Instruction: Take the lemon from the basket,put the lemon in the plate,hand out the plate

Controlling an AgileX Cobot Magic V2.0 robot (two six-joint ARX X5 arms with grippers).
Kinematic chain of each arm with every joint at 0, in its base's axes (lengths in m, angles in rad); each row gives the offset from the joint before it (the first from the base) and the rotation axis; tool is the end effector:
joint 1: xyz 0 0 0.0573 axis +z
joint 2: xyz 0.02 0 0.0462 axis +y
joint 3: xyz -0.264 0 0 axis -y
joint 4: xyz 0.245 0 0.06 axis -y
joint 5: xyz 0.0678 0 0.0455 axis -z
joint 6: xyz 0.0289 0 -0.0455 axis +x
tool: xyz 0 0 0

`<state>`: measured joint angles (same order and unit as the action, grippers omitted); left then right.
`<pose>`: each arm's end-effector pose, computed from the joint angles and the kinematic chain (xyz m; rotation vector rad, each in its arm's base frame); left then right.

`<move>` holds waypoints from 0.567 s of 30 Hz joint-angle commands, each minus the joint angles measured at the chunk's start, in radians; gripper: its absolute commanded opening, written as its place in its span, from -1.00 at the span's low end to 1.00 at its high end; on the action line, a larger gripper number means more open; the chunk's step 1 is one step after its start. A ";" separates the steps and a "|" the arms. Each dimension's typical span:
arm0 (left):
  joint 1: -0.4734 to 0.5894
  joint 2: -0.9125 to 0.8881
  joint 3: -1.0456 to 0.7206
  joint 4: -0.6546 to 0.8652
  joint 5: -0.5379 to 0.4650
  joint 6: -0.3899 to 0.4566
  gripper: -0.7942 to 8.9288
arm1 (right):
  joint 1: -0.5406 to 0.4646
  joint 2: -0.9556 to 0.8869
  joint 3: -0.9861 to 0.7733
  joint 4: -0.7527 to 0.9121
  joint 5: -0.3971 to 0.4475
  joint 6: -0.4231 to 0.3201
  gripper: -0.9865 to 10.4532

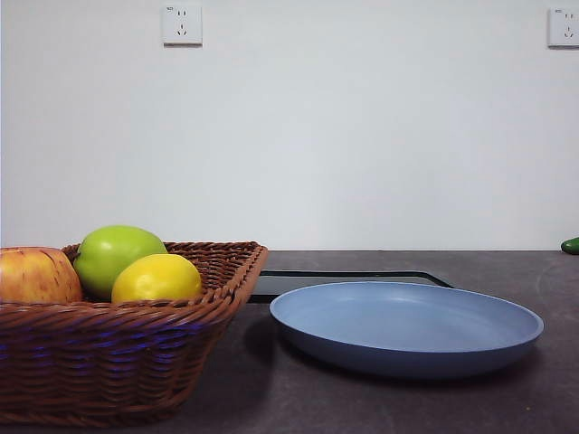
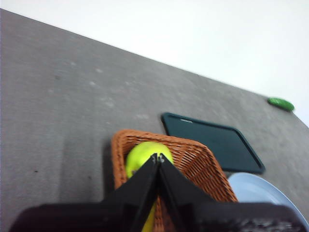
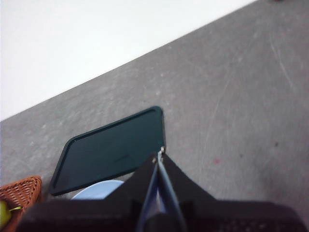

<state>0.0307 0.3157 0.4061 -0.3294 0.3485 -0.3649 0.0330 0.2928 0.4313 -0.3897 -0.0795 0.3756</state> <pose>0.1001 -0.0068 0.2449 -0.4054 0.2912 -0.2701 0.0951 0.0054 0.2489 0.3791 0.2694 0.0634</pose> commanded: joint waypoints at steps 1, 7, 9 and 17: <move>0.003 0.092 0.086 -0.035 0.027 0.069 -0.82 | 0.001 0.082 0.091 -0.032 -0.001 -0.089 -0.82; 0.001 0.286 0.271 -0.148 0.092 0.158 -0.82 | 0.001 0.280 0.277 -0.188 -0.006 -0.187 -0.82; 0.000 0.349 0.330 -0.193 0.126 0.181 -0.82 | 0.001 0.348 0.330 -0.238 -0.039 -0.220 -0.82; -0.057 0.578 0.560 -0.385 0.175 0.294 -0.82 | 0.001 0.641 0.441 -0.357 -0.277 -0.306 -0.79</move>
<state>-0.0257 0.8909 0.9516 -0.7193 0.5167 -0.1017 0.0330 0.9302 0.8536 -0.7506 -0.3492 0.0860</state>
